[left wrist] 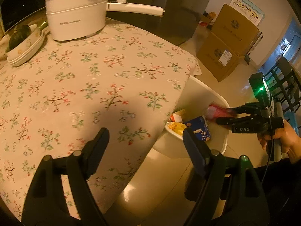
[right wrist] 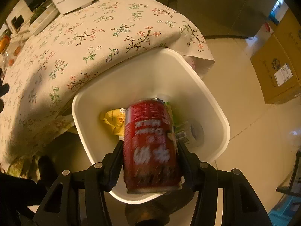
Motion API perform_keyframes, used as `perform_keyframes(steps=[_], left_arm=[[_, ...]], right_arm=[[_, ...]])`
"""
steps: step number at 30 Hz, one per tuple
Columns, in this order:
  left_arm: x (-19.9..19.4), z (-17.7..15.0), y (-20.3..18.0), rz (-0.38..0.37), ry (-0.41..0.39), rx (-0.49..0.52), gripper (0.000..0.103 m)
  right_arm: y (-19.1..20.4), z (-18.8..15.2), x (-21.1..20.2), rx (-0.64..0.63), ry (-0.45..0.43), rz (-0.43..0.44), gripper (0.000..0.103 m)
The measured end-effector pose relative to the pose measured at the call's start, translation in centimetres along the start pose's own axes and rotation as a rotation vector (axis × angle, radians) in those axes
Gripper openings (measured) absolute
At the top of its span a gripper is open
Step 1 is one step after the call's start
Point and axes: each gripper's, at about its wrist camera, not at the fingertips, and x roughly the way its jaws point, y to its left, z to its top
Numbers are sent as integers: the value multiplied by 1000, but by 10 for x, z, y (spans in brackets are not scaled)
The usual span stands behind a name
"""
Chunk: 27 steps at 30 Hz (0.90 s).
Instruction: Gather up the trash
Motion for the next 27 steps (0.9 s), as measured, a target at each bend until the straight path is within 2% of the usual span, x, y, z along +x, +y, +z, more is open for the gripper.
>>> perform_keyframes(steps=[4, 7, 10, 14, 16, 18, 20, 24, 26, 27], left_arm=[[-6, -4, 8, 28, -6, -5, 82], [-11, -6, 14, 49, -12, -15, 85], [-19, -9, 18, 77, -32, -31, 92], [-34, -12, 17, 128, -74, -39, 100], [-42, -14, 13, 154, -97, -34, 102], [-52, -16, 6, 166, -121, -29, 102], [-62, -19, 0, 187, -151, -28, 102], [-82, -27, -7, 221, -197, -51, 102], [-89, -31, -7, 219, -217, -83, 102], [-94, -34, -7, 224, -226, -98, 102]], right_arm=[[-3, 2, -8, 44, -26, 18, 70], [-6, 4, -17, 63, -50, 20, 71], [-3, 3, -31, 58, -88, 7, 71], [5, 1, -58, 43, -169, 9, 73], [12, -3, -76, 42, -224, 8, 78], [19, -9, -96, 43, -284, 21, 81], [28, -14, -112, 42, -335, 28, 89], [46, -27, -144, 35, -443, 21, 91], [53, -36, -157, 38, -499, 6, 102], [57, -40, -162, 38, -522, -2, 103]])
